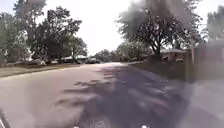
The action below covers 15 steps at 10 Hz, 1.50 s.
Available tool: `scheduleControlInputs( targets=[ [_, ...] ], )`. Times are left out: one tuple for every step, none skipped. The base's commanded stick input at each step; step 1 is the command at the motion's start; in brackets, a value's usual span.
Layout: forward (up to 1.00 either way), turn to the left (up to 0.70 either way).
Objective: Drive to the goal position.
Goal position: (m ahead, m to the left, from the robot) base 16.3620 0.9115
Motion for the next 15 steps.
scheduleControlInputs(
  targets=[
    [0.69,0.03],
    [0.69,0.03],
    [0.69,-0.06],
    [0.69,-0.34],
    [0.69,-0.32],
    [0.69,-0.29],
    [0.69,-0.25],
    [0.69,-0.22],
    [0.69,-0.19],
    [0.69,-0.15],
    [0.69,-0.12],
    [0.69,-0.09],
    [0.69,-0.05],
    [0.69,-0.02],
    [0.69,0.01]
  ],
)
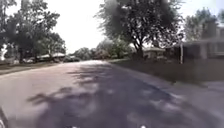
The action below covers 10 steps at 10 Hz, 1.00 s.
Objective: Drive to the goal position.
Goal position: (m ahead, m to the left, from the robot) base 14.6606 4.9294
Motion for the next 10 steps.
scheduleControlInputs(
  targets=[
    [0.69,0.03],
    [0.69,0.03],
    [0.69,0.03],
    [0.69,0.03],
    [0.69,0.03],
    [0.69,0.03],
    [0.69,0.03],
    [0.69,0.03],
    [0.69,0.03],
    [0.69,0.03]
  ],
)
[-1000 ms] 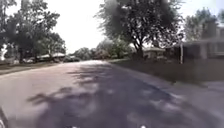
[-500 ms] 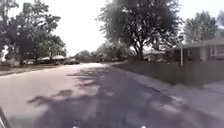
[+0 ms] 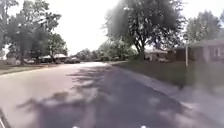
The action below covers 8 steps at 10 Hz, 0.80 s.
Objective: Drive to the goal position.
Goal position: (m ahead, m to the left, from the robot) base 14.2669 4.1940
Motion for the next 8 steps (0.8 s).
scheduleControlInputs(
  targets=[
    [0.69,0.03],
    [0.69,0.03],
    [0.69,0.03],
    [0.69,0.03],
    [0.69,0.03],
    [0.69,0.03],
    [0.69,0.03],
    [0.69,0.03]
  ],
)
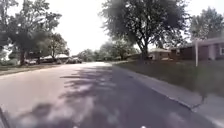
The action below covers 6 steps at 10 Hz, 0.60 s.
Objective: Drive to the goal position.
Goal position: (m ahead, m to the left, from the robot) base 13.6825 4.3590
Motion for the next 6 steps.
scheduleControlInputs(
  targets=[
    [0.69,0.03],
    [0.69,0.03],
    [0.69,0.03],
    [0.69,0.03],
    [0.69,0.03],
    [0.69,0.03]
  ],
)
